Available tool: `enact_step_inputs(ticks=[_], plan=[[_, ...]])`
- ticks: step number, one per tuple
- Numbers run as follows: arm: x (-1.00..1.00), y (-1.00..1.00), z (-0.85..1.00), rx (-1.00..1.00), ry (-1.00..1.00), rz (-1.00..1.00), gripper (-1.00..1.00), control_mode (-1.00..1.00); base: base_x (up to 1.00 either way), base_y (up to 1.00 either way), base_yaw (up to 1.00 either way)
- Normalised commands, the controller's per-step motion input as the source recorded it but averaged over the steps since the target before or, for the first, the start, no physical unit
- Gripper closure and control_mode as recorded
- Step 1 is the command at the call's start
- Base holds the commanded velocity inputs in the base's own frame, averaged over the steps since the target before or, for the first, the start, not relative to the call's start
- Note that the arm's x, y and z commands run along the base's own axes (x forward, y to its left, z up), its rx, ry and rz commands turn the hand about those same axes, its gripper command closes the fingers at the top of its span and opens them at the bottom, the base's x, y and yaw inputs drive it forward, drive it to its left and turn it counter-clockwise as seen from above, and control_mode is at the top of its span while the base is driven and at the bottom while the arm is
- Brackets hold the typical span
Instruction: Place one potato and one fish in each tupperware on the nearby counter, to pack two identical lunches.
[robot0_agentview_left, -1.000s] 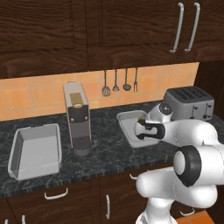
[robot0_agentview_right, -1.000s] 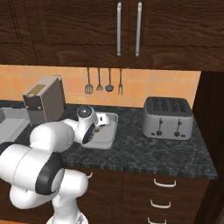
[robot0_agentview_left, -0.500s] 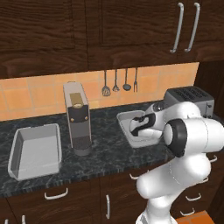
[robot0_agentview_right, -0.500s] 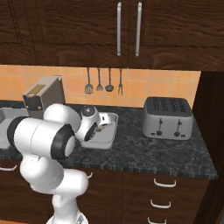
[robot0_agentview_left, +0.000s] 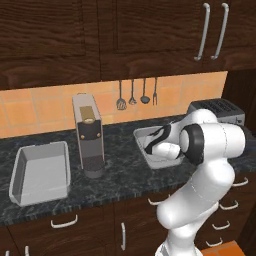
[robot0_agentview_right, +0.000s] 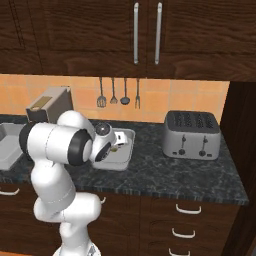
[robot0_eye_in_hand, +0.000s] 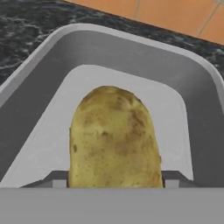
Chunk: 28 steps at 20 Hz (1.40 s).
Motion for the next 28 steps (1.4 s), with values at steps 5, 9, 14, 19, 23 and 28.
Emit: enact_step_inputs(ticks=[5, 9, 14, 19, 23, 28], plan=[[-0.21, 0.00, 0.67, 0.00, -0.12, 0.00, -1.00, -1.00, 0.00, 0.00, 0.00], [-0.59, 0.00, 1.00, 0.00, -0.13, 0.00, -1.00, -1.00, 0.00, 0.00, 0.00], [-0.85, 0.04, 1.00, 0.00, 0.00, -0.01, -1.00, -1.00, 0.00, 0.00, 0.00], [-1.00, 0.04, 0.79, 0.00, 0.17, -0.03, -1.00, -1.00, 0.00, 0.00, 0.00], [-1.00, 0.17, 0.05, 0.00, 0.01, 0.00, -1.00, -1.00, 0.00, 0.00, 0.00], [-1.00, 0.28, 0.22, -0.01, -0.07, 0.01, -1.00, -1.00, 0.00, 0.00, 0.00]])
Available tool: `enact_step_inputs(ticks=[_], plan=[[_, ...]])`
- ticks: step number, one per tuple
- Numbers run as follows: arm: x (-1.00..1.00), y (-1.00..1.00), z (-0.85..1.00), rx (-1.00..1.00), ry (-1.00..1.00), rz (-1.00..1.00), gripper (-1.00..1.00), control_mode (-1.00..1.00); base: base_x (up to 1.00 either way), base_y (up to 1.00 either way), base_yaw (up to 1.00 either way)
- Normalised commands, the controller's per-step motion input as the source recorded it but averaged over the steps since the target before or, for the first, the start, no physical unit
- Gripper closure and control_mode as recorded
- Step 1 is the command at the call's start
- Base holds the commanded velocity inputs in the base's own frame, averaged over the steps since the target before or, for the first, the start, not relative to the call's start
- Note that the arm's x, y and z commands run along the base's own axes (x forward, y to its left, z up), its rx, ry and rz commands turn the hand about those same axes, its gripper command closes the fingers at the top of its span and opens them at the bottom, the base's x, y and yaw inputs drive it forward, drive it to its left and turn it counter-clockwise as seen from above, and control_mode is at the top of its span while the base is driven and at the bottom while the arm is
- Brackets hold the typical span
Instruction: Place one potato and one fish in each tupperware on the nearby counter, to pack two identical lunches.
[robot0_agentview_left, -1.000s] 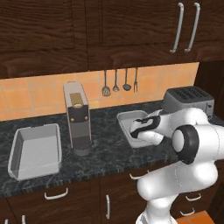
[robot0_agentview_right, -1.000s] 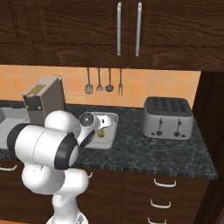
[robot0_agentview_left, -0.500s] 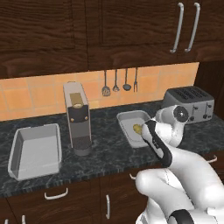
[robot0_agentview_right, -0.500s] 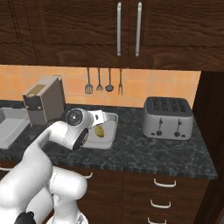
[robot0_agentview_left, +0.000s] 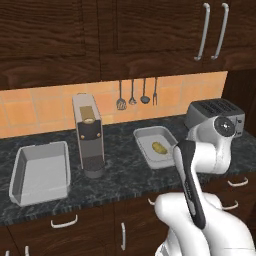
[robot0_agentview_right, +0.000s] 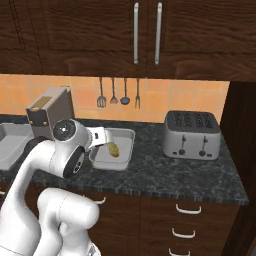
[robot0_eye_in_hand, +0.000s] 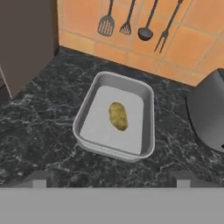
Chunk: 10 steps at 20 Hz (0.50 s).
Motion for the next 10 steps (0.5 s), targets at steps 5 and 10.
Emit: enact_step_inputs(ticks=[5, 10], plan=[[-0.40, 0.18, 0.00, -0.04, -0.01, 0.01, -1.00, 1.00, -0.60, 0.11, 0.00], [0.00, 0.00, 0.00, 0.00, 0.00, 0.00, -1.00, 1.00, -0.98, -0.51, -0.11]])
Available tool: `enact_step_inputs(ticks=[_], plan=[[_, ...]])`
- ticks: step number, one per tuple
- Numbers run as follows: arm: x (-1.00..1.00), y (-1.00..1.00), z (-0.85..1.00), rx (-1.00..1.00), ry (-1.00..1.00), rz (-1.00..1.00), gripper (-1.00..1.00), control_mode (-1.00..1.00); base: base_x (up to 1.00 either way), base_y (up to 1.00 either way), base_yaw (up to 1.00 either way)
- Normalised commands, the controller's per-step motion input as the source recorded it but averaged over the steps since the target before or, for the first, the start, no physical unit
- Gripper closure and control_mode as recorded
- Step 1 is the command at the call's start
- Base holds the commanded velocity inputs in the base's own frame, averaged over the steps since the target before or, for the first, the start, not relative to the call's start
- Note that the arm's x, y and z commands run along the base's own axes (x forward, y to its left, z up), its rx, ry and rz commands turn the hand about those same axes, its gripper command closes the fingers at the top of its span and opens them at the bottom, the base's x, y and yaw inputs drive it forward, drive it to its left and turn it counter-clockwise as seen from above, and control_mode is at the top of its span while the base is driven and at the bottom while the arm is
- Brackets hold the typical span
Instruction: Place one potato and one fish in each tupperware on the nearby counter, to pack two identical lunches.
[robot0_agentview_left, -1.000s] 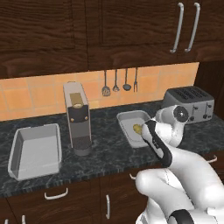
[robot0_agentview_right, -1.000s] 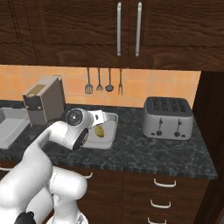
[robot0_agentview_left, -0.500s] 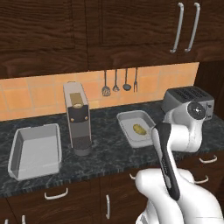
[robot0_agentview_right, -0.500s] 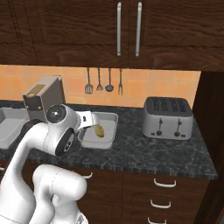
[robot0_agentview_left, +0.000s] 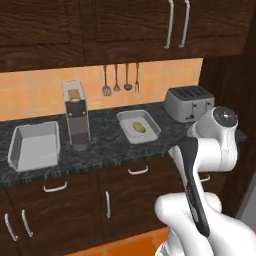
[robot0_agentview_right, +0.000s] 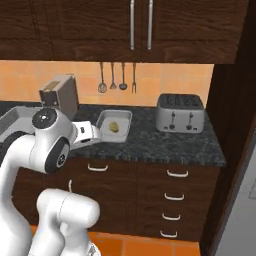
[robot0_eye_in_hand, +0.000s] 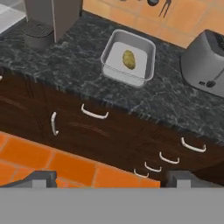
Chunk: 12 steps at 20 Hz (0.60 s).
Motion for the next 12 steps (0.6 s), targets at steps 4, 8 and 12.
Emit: enact_step_inputs(ticks=[4, 8, 12], plan=[[0.00, 0.00, 0.00, 0.00, 0.00, 0.00, -1.00, 1.00, -0.36, -1.00, -0.29], [0.00, 0.00, 0.00, 0.00, 0.00, 0.00, -1.00, 1.00, -0.03, -1.00, -0.32], [0.00, 0.00, 0.00, 0.00, 0.00, 0.00, -1.00, 1.00, 0.07, -1.00, -0.25]])
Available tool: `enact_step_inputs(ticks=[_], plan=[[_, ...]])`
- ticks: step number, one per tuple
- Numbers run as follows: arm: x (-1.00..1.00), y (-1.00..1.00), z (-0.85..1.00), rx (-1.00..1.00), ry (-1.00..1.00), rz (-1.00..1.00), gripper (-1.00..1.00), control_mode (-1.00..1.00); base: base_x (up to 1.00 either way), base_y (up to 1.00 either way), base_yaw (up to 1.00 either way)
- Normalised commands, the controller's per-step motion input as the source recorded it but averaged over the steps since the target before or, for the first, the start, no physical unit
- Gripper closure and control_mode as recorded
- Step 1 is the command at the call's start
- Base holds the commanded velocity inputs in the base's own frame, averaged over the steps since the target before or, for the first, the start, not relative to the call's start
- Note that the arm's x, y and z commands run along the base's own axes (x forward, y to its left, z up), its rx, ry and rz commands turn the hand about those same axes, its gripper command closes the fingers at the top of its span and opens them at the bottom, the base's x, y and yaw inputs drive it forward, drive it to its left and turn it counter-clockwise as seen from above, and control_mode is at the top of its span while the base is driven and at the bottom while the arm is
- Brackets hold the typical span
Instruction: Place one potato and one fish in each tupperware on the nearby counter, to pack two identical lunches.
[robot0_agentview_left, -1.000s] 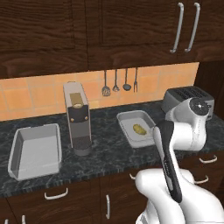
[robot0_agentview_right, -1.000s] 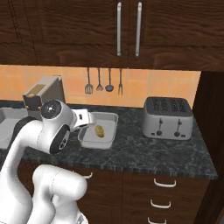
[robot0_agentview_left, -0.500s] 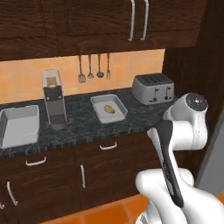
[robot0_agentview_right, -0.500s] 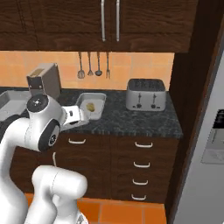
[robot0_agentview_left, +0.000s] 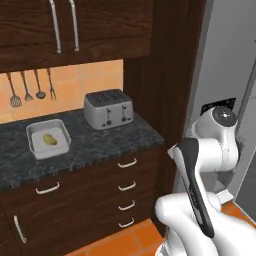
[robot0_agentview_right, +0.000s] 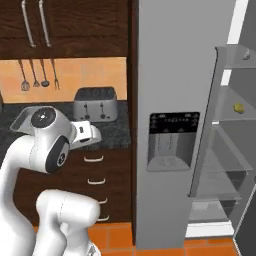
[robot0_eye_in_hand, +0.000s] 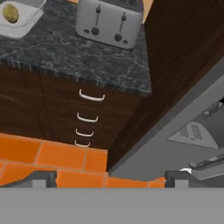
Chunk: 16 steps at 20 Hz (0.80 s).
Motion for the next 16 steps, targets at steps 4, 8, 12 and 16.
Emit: enact_step_inputs(ticks=[4, 8, 12, 16], plan=[[0.00, 0.00, 0.00, 0.00, 0.00, 0.00, -1.00, 1.00, 0.25, -1.00, -0.15], [0.00, 0.00, 0.00, 0.00, 0.00, 0.00, -1.00, 1.00, 0.51, -1.00, -0.04], [0.00, 0.00, 0.00, 0.00, 0.00, 0.00, -1.00, 1.00, 0.55, -1.00, 0.00], [0.00, 0.00, 0.00, 0.00, 0.00, 0.00, -1.00, 1.00, 0.60, -0.94, 0.00]])
